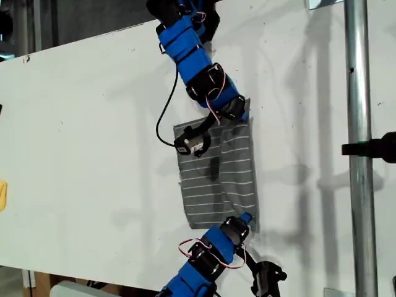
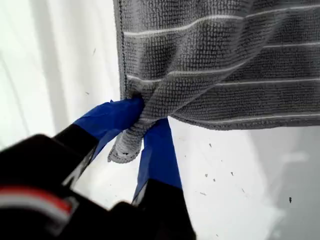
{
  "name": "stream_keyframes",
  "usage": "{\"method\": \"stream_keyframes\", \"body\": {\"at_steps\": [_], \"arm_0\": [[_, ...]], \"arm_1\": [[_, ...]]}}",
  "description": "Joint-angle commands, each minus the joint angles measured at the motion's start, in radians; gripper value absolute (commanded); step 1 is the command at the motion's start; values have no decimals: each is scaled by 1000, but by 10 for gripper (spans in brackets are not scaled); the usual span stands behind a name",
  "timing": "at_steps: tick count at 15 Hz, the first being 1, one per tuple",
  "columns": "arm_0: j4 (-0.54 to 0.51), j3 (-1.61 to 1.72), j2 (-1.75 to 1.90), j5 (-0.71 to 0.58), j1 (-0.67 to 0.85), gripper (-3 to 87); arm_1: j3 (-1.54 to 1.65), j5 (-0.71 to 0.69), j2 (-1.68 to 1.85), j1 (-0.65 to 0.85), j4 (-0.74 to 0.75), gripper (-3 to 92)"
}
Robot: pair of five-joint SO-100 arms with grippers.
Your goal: Grasp corners of a towel and fold twice.
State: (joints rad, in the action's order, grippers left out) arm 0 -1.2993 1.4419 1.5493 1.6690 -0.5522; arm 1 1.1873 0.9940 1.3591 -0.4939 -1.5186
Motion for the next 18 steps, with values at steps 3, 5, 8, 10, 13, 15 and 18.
{"method": "stream_keyframes", "body": {"at_steps": [3, 5, 8, 10, 13, 15, 18], "arm_0": [[-14, 17, 107, -37, 52, -16], [-46, 143, 181, -80, 156, -16], [-86, 319, 256, -172, 356, -16], [-91, 382, 256, -258, 489, -16], [-143, 407, 258, -400, 707, -16], [-206, 359, 301, -479, 798, -16], [-215, 403, 370, -443, 778, -16]], "arm_1": [[29, -41, 101, 121, 35, -3], [127, -137, 104, 273, 77, -3], [164, -318, 58, 492, 153, -3], [153, -423, 21, 621, 199, -3], [109, -560, -3, 793, 230, -3], [75, -606, 37, 848, 221, -3], [137, -598, 41, 813, 242, -3]]}}
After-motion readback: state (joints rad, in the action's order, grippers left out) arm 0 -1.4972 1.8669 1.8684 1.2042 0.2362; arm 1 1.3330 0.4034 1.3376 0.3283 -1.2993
